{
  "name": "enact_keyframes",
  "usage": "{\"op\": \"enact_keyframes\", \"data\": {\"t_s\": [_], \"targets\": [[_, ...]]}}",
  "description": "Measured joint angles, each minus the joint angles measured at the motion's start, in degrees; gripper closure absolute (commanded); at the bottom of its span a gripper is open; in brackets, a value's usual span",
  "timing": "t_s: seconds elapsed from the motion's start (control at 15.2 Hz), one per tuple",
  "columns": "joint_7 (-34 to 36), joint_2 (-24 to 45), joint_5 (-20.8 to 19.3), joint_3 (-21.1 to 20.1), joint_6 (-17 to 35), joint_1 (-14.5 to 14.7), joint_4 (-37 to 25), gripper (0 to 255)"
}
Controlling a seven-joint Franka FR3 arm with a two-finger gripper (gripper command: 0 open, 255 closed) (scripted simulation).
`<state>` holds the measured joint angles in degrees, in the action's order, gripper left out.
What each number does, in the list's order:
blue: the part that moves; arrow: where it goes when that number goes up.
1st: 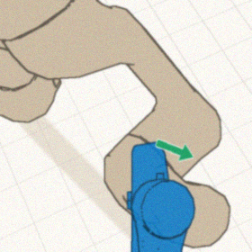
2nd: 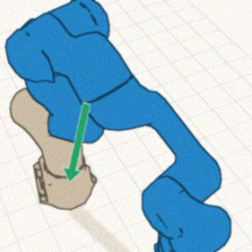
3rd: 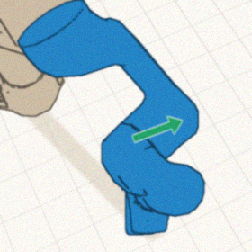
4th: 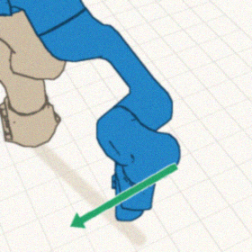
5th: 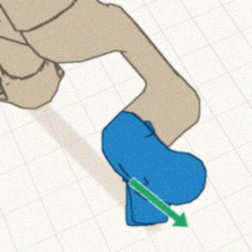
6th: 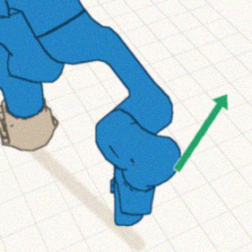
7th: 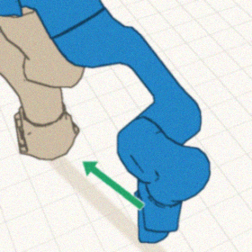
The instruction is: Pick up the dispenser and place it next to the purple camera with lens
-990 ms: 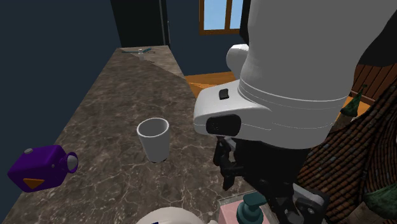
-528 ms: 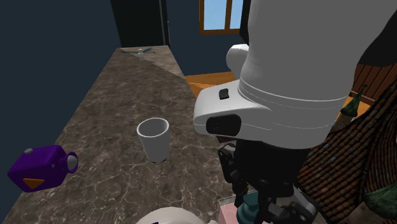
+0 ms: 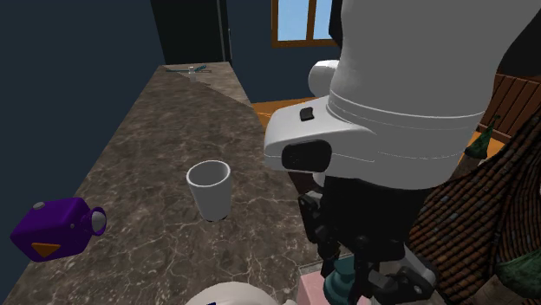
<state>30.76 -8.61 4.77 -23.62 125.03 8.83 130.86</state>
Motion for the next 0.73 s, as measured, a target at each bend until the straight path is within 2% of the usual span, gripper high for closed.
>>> {"op": "enact_keyframes", "data": {"t_s": [0.73], "targets": [[-0.73, -3.1, 0.84, 0.77, -8.64, -0.06, -5.71, 255]]}}
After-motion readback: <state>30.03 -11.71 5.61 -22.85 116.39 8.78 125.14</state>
